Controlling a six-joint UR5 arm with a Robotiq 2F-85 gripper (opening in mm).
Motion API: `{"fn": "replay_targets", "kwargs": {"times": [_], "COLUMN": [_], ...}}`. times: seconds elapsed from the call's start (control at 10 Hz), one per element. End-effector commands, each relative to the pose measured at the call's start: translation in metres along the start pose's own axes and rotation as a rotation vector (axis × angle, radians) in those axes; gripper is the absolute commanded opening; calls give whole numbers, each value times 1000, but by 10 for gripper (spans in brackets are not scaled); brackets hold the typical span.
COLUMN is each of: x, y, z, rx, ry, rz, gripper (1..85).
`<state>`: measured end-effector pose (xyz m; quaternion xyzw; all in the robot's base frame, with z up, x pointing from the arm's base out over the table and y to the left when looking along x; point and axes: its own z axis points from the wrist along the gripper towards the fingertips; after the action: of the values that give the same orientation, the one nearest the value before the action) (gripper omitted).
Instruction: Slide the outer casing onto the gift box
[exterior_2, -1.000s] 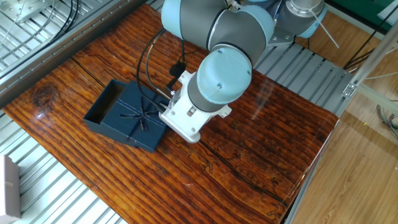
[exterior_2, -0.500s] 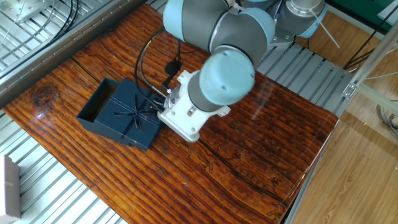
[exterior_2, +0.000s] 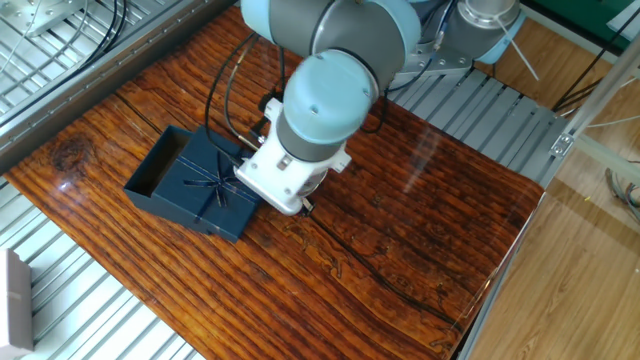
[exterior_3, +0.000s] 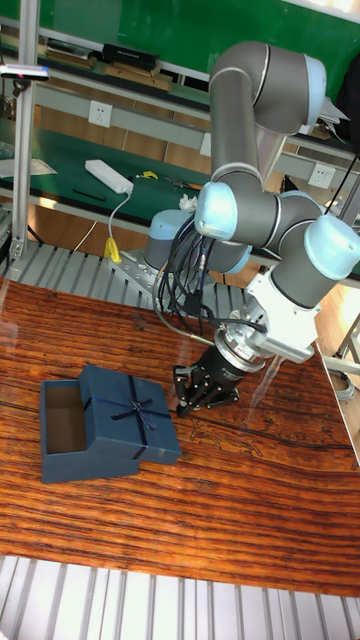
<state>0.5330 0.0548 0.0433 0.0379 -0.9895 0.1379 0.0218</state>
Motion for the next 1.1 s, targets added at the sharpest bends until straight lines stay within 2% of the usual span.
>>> {"fn": "replay_targets", "kwargs": {"times": [0.0, 0.3, 0.5, 0.6, 0.7, 0.8, 1.0], "x": [-5, -3, -6, -5, -5, -3, -8], "y": [10, 8, 1, 2, 0, -4, -3], "z": [3, 5, 9, 10, 10, 9, 12], "rx": [-47, -32, -10, -19, -3, 17, 12], "ry": [-10, -6, -31, -41, -59, -51, -68], "rz": [35, 20, 0, -17, -52, -72, -109], "gripper": [10, 10, 10, 10, 10, 10, 10]}}
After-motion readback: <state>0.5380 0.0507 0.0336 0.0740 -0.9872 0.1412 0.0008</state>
